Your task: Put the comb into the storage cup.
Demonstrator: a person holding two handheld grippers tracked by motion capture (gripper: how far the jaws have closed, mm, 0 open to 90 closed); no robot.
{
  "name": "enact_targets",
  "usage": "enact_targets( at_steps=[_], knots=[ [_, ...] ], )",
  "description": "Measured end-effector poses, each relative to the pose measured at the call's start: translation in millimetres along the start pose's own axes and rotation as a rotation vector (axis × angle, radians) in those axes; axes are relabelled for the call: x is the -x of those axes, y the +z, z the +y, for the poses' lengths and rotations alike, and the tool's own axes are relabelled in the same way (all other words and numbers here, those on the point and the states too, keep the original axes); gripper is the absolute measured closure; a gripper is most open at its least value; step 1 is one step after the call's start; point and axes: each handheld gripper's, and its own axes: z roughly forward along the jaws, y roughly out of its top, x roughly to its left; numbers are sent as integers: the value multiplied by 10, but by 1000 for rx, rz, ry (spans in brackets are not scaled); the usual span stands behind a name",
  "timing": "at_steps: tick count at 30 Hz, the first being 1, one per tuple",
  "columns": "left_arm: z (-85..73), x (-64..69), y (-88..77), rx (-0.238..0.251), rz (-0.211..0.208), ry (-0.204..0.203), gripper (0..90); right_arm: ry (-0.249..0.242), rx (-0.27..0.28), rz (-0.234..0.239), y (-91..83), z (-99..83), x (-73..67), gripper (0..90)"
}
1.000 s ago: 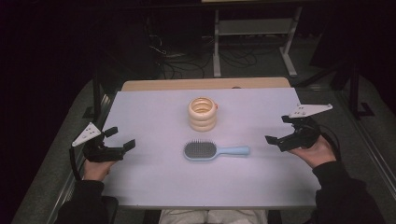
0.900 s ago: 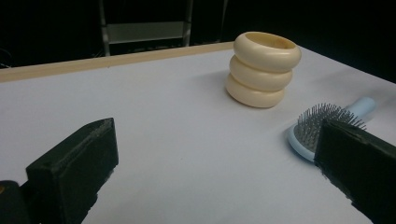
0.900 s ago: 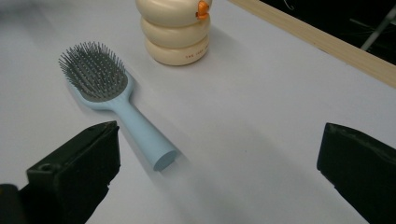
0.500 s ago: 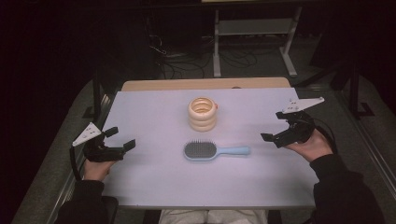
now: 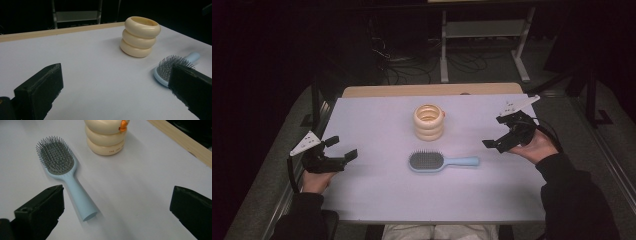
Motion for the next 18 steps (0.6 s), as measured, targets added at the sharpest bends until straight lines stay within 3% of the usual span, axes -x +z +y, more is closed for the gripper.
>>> enact_targets(
  at_steps=[7,18],
  knots=[
    [1,4,-8,4,-1,1,0,-47,-63,35,198,102,-65,0],
    [-1,0,-6,4,-2,-2,0,-112,-112,79,447,144,-124,0]
  ],
)
